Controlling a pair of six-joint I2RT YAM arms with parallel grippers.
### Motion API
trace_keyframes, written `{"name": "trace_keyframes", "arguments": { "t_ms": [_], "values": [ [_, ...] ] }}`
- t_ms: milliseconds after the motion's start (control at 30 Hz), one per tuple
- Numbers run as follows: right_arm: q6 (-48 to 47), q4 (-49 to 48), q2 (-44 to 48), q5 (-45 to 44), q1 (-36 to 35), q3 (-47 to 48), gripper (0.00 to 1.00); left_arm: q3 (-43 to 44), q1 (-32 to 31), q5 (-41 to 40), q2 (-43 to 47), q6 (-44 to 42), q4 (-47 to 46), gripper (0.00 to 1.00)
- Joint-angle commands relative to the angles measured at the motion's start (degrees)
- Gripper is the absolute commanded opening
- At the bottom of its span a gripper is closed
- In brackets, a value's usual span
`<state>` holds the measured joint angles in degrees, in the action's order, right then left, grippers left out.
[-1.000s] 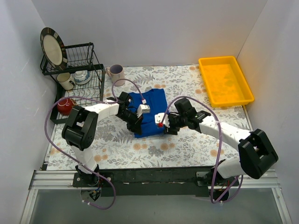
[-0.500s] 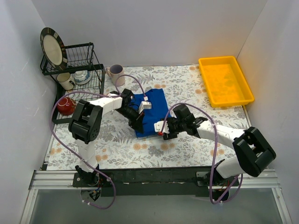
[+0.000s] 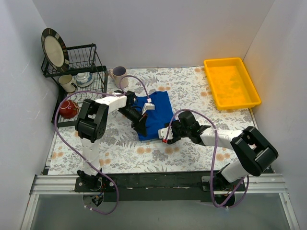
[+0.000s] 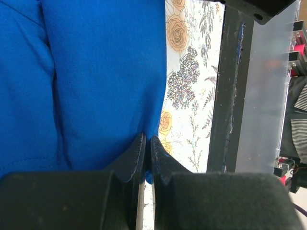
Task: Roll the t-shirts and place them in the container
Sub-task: Roll the T-shirt to the center of the board.
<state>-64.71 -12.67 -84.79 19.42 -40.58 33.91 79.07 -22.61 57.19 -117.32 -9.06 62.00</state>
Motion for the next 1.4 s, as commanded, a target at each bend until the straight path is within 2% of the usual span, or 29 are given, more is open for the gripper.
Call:
{"name": "trace_keyframes", "arguments": {
  "t_ms": [0, 33, 67, 133, 167, 267, 333, 367, 533, 600, 633, 733, 1000, 1367],
  "values": [
    [-2.88, -6.23, -1.60, -0.26, -0.29, -0.34, 0.60, 2.93, 0.55, 2.58, -0.89, -2.10, 3.83, 0.00],
    [-3.14, -6.23, -1.95, -0.43, -0.29, -0.34, 0.57, 3.20, 0.81, 2.84, -1.33, -1.93, 4.01, 0.00],
    [-3.49, -6.32, -2.48, -0.61, -0.29, -0.42, 0.48, 3.72, 0.99, 2.93, -1.34, -1.93, 4.27, 0.00],
    [-4.28, -5.27, -2.92, -0.96, -0.20, 0.10, 0.38, 4.25, 1.34, 2.23, -1.42, -1.58, 4.54, 0.00],
    [-4.55, -3.78, -3.62, -0.96, -0.20, 0.80, 0.25, 4.25, 1.34, 1.44, -1.08, -1.31, 4.27, 0.07],
    [-0.61, 5.35, -5.03, 0.08, 0.41, 6.59, 0.08, 0.94, 1.87, -1.90, 3.64, 3.41, -1.49, 0.26],
    [2.90, 10.71, -5.03, 2.80, 1.20, 10.54, 0.04, -2.58, 1.96, -3.56, 7.61, 5.53, -5.90, 0.36],
    [4.05, 12.12, -5.03, 3.43, 1.20, 11.78, 0.02, -4.69, 1.96, -5.58, 12.68, 8.68, -11.75, 0.38],
    [7.66, 22.32, -6.78, 5.72, 1.29, 16.88, 0.01, -19.81, 1.43, -12.35, 25.98, 13.63, -27.08, 0.51],
    [8.98, 24.00, -7.58, 5.72, 1.29, 17.59, 0.01, -24.03, 0.64, -16.38, 31.85, 13.71, -34.02, 0.54],
    [9.77, 24.61, -8.01, 5.28, 1.29, 17.85, 0.01, -27.79, -0.49, -18.06, 33.37, 13.98, -38.92, 0.58],
    [11.44, 26.37, -8.72, 5.71, 1.38, 18.91, 0.01, -32.90, -3.40, -22.46, 38.91, 14.25, -46.15, 0.62],
    [14.69, 26.64, -9.95, 6.51, 1.47, 19.00, 0.01, -37.14, -8.50, -24.49, 40.77, 11.17, -49.87, 0.63],
    [16.89, 30.59, -13.20, 8.26, 1.91, 23.39, 0.01, -44.96, -10.08, -28.97, 39.01, 5.20, -58.83, 0.63]
  ]
}}
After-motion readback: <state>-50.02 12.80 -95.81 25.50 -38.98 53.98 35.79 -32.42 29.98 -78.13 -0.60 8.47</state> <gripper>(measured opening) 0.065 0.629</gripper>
